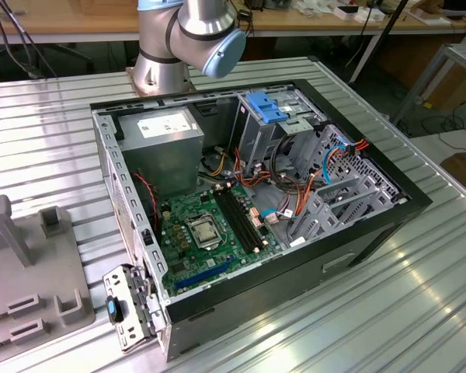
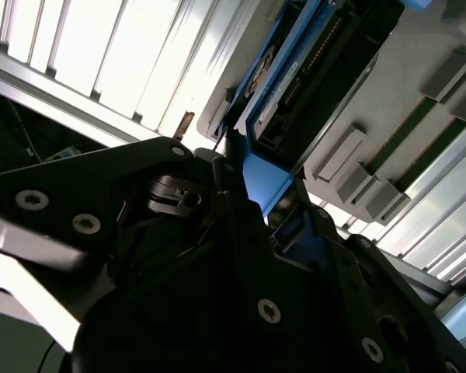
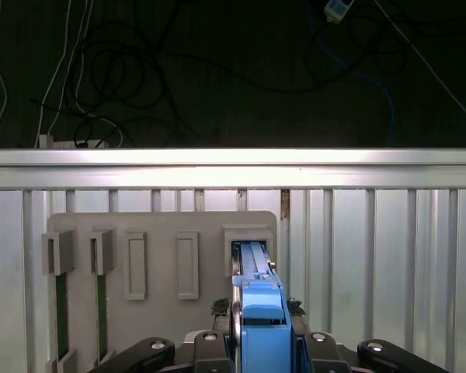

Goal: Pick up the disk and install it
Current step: 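Pick up the disk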

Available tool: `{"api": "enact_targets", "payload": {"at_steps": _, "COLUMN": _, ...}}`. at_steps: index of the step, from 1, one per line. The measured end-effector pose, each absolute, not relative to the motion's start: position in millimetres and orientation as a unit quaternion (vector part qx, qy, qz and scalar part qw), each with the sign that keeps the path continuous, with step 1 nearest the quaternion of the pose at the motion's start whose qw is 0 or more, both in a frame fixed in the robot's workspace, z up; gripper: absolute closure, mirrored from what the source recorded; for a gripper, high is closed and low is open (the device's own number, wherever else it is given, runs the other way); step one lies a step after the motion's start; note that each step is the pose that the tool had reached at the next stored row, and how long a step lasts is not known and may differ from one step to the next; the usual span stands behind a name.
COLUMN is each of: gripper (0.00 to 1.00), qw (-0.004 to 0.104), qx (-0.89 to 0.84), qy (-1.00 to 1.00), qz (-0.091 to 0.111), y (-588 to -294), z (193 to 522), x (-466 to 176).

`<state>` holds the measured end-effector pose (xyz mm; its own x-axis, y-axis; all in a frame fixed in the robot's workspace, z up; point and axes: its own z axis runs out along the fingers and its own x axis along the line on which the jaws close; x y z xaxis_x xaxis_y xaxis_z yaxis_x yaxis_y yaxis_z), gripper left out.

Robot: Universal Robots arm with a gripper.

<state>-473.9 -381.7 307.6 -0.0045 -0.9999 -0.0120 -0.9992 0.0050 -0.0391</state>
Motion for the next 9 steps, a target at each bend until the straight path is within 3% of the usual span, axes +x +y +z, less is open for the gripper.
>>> {"api": "enact_targets", "payload": {"at_steps": 9, "gripper": 0.63, "qw": 0.018, "qx": -0.705, "qy": 0.709, "qz": -0.01, "y": -382, "z": 326, "x": -474}}
